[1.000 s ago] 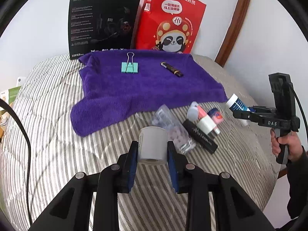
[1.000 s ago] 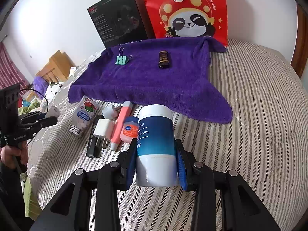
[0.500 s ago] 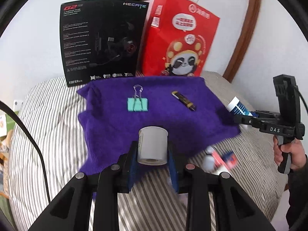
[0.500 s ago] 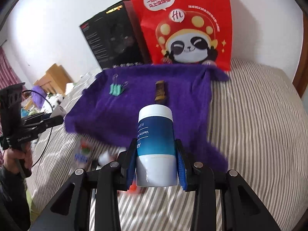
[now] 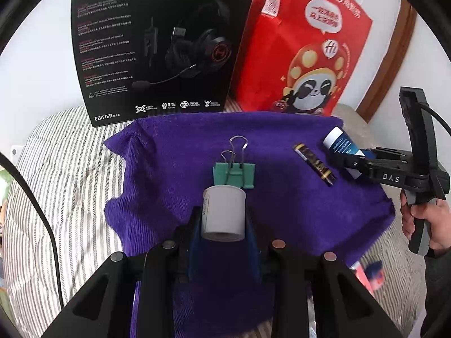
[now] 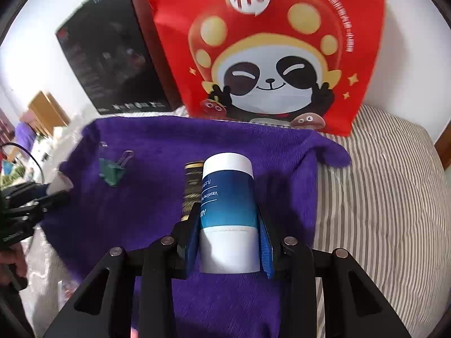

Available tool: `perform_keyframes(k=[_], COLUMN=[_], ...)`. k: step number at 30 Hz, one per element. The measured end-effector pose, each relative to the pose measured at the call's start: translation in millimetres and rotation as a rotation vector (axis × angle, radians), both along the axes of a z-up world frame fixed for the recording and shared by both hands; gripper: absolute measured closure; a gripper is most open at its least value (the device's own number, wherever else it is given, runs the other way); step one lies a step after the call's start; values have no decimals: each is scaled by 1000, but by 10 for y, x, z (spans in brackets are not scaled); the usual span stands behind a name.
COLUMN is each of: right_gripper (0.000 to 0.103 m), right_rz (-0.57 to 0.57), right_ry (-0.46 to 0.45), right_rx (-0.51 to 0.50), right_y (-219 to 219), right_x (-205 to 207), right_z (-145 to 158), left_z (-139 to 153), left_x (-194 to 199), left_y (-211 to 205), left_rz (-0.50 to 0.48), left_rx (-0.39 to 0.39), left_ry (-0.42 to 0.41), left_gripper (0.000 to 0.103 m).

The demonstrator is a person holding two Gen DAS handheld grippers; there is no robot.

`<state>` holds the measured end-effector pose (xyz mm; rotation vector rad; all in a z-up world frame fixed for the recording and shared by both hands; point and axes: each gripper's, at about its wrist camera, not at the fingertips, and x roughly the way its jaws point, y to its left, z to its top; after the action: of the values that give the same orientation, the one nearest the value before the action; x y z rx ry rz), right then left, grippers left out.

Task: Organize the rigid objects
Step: 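Place the tape roll on the towel with the left tool while the right tool places the bottle there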

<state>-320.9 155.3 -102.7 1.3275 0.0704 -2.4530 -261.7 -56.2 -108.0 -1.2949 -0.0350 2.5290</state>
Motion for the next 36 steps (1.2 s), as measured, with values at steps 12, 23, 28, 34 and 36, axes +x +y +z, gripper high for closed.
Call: perform_keyframes(k=[12,23,28,34,36], right_gripper=[66,65,58,46,39], right_rz=[1,79,113,107,83], right_ry=[-20,-19,-36,14,31], right_rx=[81,108,77,48,26], right_y=[-55,-59,13,115,190], right_x=[-253,-233,-211,20,131], right_z=[-183,-168,-130,60,164], left_z=[-234,-245,-257,-246,-184], left_x=[-133,-151,-151,-7,95], left_y=[112,205,130,150,133], left_rz=[-16,-95,-68,-58,-39], left_rx=[-94,-204,-215,-202,-178], left_ry=[-27,-37,-50,-51,-37], left_gripper=[75,71,48,35,26])
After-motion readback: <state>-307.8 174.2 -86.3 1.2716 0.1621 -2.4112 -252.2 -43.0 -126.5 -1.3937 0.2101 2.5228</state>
